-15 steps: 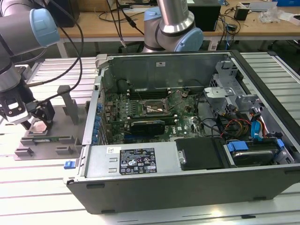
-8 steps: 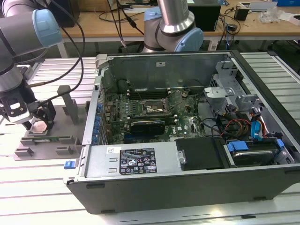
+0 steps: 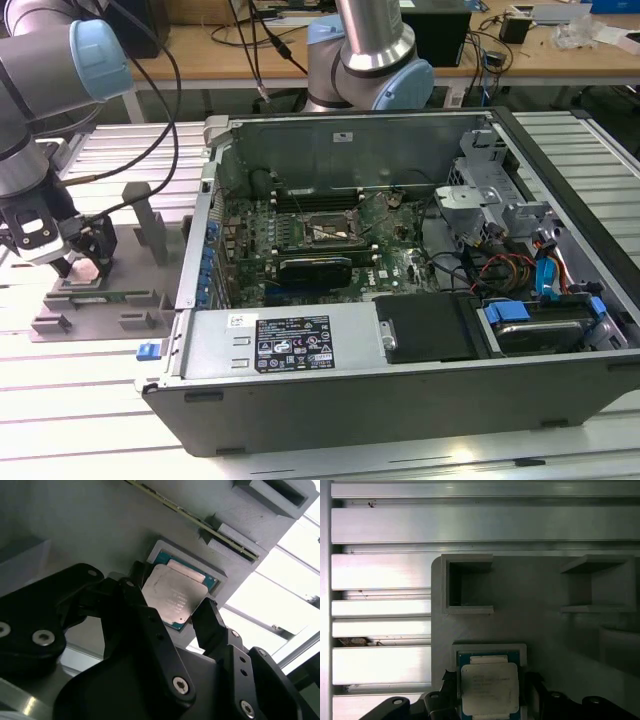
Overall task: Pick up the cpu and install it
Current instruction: 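Pick up the cpu and move it towards the insertion slot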
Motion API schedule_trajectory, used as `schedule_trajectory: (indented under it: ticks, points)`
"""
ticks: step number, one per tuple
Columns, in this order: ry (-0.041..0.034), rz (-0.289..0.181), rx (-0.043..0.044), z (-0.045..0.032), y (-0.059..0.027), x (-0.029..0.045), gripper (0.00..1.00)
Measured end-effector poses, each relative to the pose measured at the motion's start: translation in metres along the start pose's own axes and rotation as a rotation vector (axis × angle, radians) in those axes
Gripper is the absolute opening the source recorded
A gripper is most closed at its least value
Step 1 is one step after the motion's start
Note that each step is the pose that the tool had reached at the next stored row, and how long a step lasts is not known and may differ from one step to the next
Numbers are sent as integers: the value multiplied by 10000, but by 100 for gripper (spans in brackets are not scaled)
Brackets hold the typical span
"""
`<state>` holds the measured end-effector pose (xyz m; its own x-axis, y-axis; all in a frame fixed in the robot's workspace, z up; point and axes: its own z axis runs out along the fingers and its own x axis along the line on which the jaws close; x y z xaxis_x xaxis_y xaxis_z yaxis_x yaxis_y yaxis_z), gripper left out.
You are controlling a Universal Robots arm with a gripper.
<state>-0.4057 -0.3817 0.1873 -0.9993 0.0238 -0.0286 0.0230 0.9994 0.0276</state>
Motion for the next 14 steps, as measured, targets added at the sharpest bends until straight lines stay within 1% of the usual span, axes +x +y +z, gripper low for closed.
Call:
schedule_trajectory:
  ticks: [13,14]
  points:
    - [2,-1,2,-4,-1,12,65]
    - [2,0,2,-4,-1,12,63]
